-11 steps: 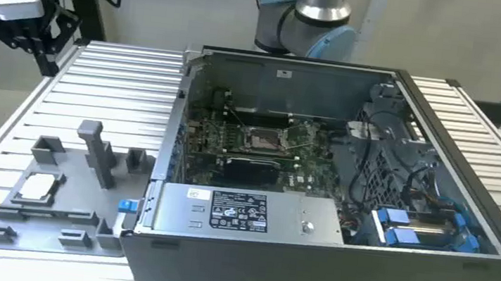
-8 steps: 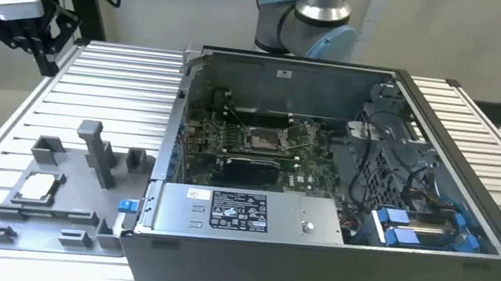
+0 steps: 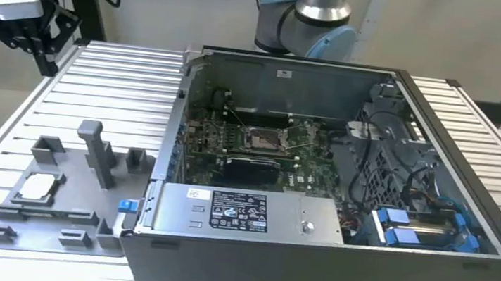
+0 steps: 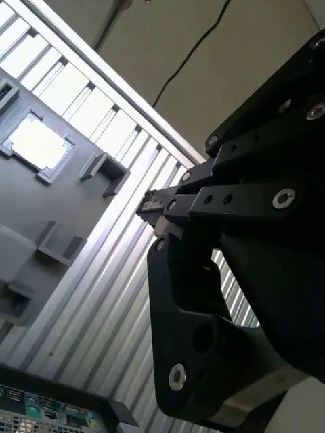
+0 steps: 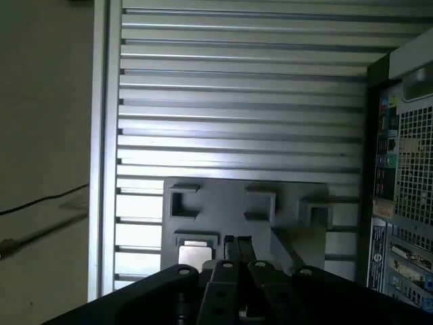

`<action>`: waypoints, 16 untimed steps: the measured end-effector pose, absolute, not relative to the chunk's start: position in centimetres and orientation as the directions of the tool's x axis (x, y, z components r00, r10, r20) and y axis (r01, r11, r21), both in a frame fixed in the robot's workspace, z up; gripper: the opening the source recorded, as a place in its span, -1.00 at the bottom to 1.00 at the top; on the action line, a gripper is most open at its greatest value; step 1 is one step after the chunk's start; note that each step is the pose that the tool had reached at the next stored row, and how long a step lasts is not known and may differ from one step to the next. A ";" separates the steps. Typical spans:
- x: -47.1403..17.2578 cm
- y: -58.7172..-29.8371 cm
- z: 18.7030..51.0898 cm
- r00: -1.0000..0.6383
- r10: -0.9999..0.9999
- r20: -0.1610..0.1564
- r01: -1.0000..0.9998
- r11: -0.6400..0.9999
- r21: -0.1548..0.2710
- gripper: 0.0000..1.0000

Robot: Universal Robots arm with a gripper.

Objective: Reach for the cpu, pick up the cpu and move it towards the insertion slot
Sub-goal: 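Reach for the cpu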

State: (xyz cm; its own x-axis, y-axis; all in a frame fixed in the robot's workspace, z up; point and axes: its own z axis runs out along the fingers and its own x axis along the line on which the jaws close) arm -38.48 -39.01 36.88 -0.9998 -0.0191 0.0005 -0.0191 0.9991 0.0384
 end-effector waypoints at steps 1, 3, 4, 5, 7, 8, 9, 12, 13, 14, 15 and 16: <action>-38.5 -39.0 36.9 -1.000 -0.019 0.001 -0.019 0.999 0.038 -1.00; -39.0 -39.0 36.9 -1.000 -0.019 0.000 -0.019 0.999 0.038 -1.00; -39.5 -39.1 36.9 -1.000 -0.019 -0.001 -0.019 0.999 0.038 -1.00; -39.8 -39.2 36.9 -1.000 -0.019 -0.002 -0.019 0.999 0.038 -1.00; -40.3 -39.8 36.9 -1.000 -0.019 -0.002 -0.020 0.999 0.038 -1.00; -40.4 -40.3 36.8 -1.000 -0.019 -0.002 -0.019 0.999 0.038 -1.00; -40.5 -40.7 36.8 -1.000 -0.019 -0.002 -0.019 0.999 0.038 -1.00; -40.6 -42.1 36.6 -1.000 -0.019 -0.002 -0.019 0.999 0.038 -1.00; -40.6 -42.5 36.5 -1.000 -0.019 -0.002 -0.019 0.999 0.038 -1.00; -40.7 -43.0 36.4 -1.000 -0.019 -0.002 -0.019 0.999 0.038 -1.00; -40.8 -43.4 36.3 -1.000 -0.019 -0.002 -0.019 0.999 0.038 -1.00; -40.9 -43.8 36.2 -1.000 -0.019 -0.002 -0.019 0.999 0.038 -1.00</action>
State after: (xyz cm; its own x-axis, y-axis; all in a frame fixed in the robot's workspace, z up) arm -40.89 -43.78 36.24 -0.9998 -0.0191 -0.0025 -0.0192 0.9991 0.0384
